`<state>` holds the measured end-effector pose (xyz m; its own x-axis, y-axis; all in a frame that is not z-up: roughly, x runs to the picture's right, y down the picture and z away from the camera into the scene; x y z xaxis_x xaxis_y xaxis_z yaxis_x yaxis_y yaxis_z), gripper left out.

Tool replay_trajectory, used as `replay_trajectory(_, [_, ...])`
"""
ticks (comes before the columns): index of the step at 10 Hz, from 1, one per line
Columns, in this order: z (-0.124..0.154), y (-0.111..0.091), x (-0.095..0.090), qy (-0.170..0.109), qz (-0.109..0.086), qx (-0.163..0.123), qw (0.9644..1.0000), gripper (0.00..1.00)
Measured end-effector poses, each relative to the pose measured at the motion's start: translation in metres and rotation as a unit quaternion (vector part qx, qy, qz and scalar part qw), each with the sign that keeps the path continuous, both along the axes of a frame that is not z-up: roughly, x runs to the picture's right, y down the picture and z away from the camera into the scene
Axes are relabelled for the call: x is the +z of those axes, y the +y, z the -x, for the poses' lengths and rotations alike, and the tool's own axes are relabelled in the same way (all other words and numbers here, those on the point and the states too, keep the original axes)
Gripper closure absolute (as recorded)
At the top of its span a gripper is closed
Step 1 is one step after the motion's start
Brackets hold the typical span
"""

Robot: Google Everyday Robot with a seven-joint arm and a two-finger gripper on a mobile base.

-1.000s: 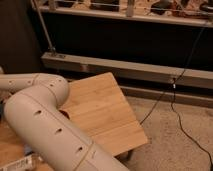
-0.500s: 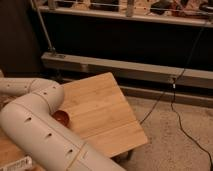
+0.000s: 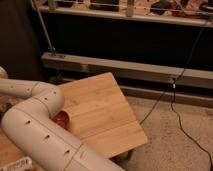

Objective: Place the ceramic cup in the ceramic bowl

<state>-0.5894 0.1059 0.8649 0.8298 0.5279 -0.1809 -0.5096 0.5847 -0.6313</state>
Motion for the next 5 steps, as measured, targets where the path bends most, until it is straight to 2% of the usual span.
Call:
replay_trajectory(1, [-0.002, 0.006, 0.0, -0.003, 0.011, -0.012, 0.9999, 0.66])
replay_trajectory(2, [-0.005, 0.003, -0.004, -0.007, 0.016, -0.027, 0.9995, 0.77])
replay_trajectory(3, [-0.013, -0.013, -0.017, -0.008, 0.014, -0.047, 0.9988, 0.89])
replay_trajectory(5, [-0.032, -0.052, -0.046, -0.002, 0.003, -0.065, 0.9979, 0.99])
